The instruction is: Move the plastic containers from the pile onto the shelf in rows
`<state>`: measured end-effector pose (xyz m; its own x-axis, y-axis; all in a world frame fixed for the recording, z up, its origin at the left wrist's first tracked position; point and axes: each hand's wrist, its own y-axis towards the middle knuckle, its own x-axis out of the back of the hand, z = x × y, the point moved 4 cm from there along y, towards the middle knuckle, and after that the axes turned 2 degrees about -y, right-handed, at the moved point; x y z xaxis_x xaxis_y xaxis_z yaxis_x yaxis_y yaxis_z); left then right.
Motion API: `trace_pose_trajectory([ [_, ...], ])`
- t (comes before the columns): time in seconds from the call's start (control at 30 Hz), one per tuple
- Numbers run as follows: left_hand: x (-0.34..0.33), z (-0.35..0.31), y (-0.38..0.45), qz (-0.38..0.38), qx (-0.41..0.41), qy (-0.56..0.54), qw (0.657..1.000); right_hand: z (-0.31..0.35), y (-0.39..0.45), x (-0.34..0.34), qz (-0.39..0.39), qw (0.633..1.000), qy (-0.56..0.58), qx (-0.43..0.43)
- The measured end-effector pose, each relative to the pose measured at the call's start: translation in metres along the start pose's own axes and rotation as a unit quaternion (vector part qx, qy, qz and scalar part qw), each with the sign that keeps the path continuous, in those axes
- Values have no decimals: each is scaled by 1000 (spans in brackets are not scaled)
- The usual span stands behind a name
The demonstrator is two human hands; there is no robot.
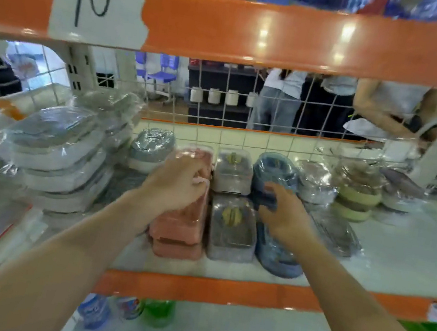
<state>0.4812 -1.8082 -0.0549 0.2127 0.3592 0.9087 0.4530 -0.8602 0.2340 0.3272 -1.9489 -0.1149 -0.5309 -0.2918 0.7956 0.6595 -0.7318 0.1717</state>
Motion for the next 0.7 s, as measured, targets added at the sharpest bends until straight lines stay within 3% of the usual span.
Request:
trace_pose_trajectory([
  [0.23, -51, -92, 13, 108, -38, -30, 993, -91, -48, 71, -34, 993, 5, -116],
  [0.37, -94, -157, 8, 183, -53, -16, 982, -150, -86, 120, -9, 989, -74, -125],
  [0.7, -194, -345, 0, 194, -100, -106, 970, -282, -181, 255, -49, 974, -119, -186],
])
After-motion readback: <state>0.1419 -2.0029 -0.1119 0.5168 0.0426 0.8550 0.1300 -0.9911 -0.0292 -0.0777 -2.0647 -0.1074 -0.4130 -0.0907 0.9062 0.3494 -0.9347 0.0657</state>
